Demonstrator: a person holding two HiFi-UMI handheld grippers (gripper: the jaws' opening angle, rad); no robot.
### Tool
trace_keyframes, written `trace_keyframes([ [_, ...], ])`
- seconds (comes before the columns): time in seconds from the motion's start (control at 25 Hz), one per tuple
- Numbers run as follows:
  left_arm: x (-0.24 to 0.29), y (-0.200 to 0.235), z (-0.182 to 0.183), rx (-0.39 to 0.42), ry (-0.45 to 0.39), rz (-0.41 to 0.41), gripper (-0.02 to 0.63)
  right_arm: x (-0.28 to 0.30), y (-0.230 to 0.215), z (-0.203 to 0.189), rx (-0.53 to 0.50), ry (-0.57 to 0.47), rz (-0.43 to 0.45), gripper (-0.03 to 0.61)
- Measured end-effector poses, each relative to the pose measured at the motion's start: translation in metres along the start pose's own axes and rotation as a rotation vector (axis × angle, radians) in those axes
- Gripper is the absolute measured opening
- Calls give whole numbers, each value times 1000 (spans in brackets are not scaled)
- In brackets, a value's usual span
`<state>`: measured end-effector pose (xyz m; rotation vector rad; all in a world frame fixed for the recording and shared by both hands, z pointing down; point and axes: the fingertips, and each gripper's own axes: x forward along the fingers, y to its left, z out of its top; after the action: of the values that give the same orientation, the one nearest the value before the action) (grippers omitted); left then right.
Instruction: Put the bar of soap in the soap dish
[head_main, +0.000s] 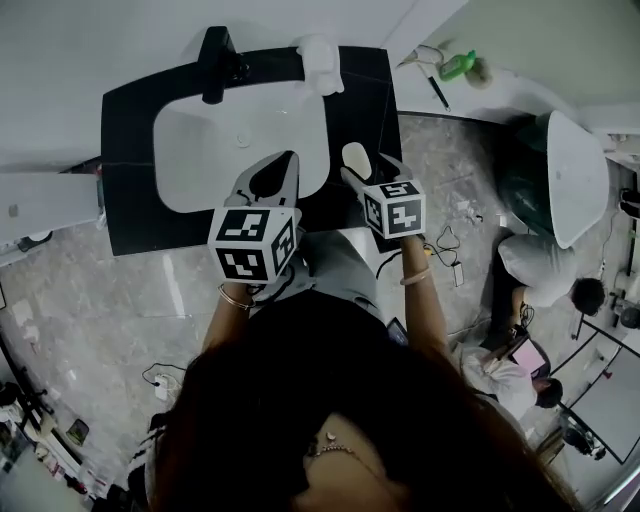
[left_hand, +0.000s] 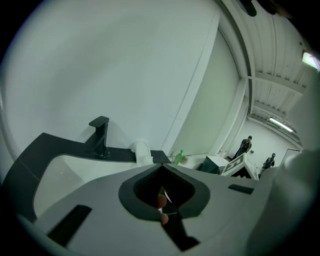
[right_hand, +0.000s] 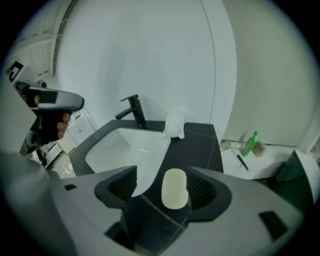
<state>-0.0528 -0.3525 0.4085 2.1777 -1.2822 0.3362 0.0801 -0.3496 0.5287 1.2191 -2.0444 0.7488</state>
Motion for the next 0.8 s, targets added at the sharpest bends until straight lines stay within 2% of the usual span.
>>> trace_keyframes([
  [0.2,11,13,-11,-31,39,34,-3,51,-26,-29,27,126,-5,305],
  [0.36,18,22,-21,-55,68,51,-3,75,-34,-48,11,218,-19,308],
  [0.64,28,26,-33,-66,103,52,-3,81,-40,-54,-10,229,-98,308],
  [0.8,33,23,-33,-60,111,40,-5,83,-40,-55,-15,262,-92,301],
])
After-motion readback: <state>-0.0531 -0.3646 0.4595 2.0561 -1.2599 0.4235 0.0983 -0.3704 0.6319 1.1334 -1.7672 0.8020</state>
